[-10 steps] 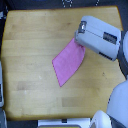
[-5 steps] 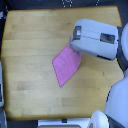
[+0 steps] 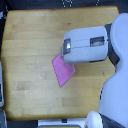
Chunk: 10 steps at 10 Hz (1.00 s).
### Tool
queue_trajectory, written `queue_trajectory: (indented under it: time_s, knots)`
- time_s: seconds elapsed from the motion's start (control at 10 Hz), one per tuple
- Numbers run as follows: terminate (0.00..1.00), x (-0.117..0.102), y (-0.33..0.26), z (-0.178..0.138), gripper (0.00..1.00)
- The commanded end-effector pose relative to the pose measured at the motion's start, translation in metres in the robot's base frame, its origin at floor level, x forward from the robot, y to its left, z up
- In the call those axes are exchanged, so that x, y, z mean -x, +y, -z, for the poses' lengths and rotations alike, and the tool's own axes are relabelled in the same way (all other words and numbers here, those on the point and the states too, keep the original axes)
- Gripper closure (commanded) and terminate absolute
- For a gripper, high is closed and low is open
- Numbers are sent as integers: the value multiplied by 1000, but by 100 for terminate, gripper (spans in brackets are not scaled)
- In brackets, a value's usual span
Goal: Folding a cloth
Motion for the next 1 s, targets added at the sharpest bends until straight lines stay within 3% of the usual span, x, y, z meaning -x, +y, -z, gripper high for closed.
queue_trajectory:
  time_s: [0.0, 0.9]
  knots:
    - [0, 29, 70, 24, 100]
    - [0, 21, 104, 50, 100]
